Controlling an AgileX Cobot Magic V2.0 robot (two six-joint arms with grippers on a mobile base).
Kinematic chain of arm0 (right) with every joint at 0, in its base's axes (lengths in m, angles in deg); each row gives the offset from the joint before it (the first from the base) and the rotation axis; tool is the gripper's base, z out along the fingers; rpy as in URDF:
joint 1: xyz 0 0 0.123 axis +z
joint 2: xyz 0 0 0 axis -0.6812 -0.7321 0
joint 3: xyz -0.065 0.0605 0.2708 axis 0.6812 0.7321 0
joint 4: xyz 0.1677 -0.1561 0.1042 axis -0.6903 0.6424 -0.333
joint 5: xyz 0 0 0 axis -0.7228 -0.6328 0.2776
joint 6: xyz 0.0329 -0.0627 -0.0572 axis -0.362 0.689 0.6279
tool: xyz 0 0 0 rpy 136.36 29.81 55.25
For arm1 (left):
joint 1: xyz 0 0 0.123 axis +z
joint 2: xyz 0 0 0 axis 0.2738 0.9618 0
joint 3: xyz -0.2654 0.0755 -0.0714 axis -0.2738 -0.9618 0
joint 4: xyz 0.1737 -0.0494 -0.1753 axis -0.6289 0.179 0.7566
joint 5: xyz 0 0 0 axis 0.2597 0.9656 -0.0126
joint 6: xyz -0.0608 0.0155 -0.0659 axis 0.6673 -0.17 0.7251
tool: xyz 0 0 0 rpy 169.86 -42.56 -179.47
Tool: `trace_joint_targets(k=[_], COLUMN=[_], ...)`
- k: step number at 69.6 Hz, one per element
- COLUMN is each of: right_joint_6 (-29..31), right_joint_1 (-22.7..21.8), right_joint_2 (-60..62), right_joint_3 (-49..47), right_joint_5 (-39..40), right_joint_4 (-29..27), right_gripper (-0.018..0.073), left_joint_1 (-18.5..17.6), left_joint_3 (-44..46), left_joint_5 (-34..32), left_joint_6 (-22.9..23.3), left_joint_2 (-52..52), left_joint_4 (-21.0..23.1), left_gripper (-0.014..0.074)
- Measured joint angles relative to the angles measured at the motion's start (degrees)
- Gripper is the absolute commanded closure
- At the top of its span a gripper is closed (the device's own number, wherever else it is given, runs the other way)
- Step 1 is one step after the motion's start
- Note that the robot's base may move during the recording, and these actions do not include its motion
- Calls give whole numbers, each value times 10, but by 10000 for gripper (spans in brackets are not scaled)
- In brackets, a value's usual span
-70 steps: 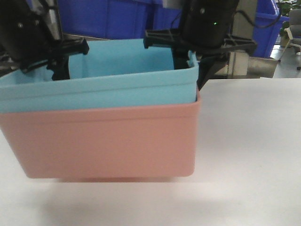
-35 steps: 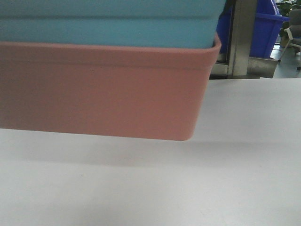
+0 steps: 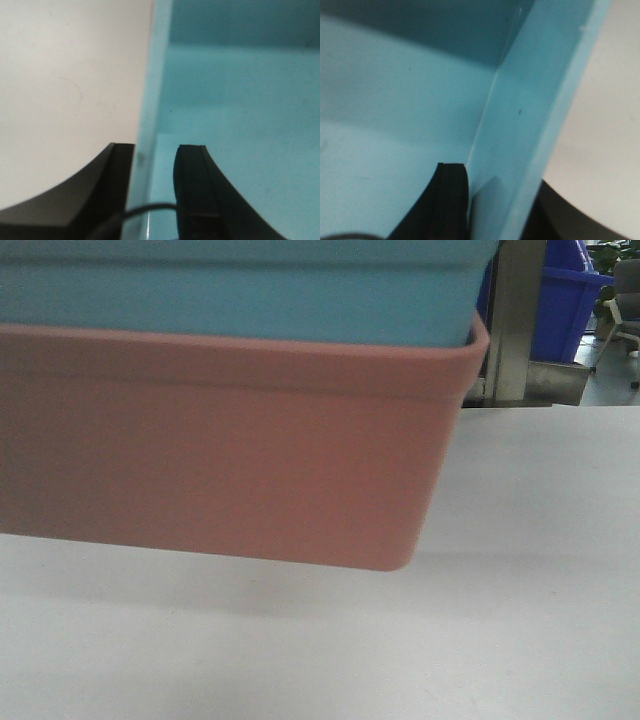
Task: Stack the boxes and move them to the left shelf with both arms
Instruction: 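Lift the stacked bins off the table with both grippers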
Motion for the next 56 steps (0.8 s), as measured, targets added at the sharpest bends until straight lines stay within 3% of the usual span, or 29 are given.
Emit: trace_joint_targets(k=[56], right_joint_6=[-8], right_joint_1=[-1], right_joint_2=[-18], right_joint_3=[4], right_joint_5=[-9], right_joint_4=[25], right_gripper=[501], left_joint_1=[0], left_joint_3=[-1], left_joint_5=[-12], left_joint_6=[-2], left_joint_2=[51], left_joint_4=[-4], left_gripper=[608])
